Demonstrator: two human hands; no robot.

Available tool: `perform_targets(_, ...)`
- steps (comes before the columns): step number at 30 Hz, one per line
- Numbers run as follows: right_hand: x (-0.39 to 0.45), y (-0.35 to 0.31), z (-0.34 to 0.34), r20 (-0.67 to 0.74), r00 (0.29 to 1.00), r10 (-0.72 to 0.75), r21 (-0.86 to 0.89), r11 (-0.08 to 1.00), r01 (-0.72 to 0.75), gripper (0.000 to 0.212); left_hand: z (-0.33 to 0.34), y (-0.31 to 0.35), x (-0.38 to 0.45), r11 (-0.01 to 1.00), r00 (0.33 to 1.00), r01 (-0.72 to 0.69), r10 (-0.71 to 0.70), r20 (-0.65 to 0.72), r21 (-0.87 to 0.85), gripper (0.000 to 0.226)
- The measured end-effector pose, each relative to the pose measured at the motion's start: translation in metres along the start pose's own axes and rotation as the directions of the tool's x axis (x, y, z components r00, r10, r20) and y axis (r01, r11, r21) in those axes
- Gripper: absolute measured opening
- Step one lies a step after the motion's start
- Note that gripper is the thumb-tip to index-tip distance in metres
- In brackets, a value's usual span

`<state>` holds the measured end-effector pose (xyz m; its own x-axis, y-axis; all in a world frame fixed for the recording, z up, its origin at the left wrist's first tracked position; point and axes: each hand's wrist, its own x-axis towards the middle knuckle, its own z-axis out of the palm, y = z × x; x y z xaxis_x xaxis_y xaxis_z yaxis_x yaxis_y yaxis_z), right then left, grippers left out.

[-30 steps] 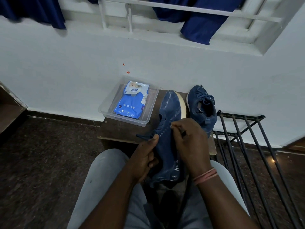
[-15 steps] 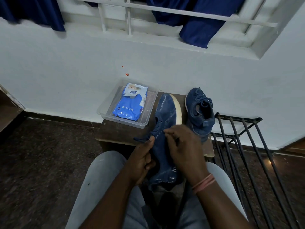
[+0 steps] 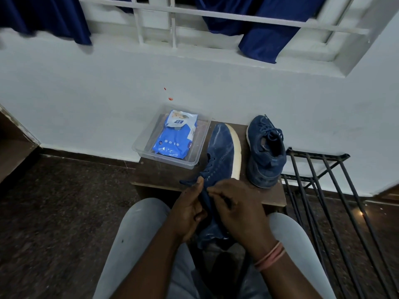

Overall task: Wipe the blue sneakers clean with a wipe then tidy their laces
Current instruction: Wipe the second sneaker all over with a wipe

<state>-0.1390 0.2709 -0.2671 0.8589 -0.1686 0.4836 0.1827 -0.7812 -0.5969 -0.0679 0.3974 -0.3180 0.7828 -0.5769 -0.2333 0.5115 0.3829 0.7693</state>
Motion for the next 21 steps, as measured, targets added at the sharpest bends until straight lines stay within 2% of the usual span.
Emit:
perform_targets(2,0.006,0.008,-0.002,-0.019,1.000,-0.001,-0.040,0.999,0.001,0.014,0.003,0.000,-0.001,1.000,1.000,0.009,-0.009,0.013,-0.003,0.033)
perform_targets(6,0.021,0.024,-0.009,-0.180,0.974,0.134,-0.059,0.987,-0.147,0.013,0.004,-0.002,0.000,0.999,1.000,0.030,-0.030,-0.008,0.025,0.036)
perform_targets(10,0.000,-0.001,0.001,-0.004,1.000,0.028,0.009,1.000,-0.028,0.014,0.002,0.001,-0.001,1.000,0.999,0.020,-0.020,-0.026,0.001,0.030)
perform_targets(12,-0.003,-0.001,0.004,0.012,1.000,0.010,-0.026,1.000,-0.010,0.013,0.003,0.001,-0.001,1.000,0.999,0.023,-0.023,-0.024,0.003,0.031)
perform_targets(15,0.011,0.019,-0.002,-0.155,0.984,0.085,-0.102,0.990,-0.101,0.014,0.009,0.004,-0.005,0.999,0.999,0.039,-0.039,-0.016,0.016,0.028)
perform_targets(17,0.013,0.021,-0.005,-0.208,0.971,0.121,-0.094,0.985,-0.143,0.014,0.013,0.005,-0.007,0.999,0.999,0.051,-0.050,-0.018,0.019,0.031)
perform_targets(21,-0.003,0.003,0.002,-0.034,0.998,0.052,0.036,0.998,-0.051,0.011,0.007,0.003,-0.004,0.999,0.998,0.039,-0.039,-0.039,0.007,0.028)
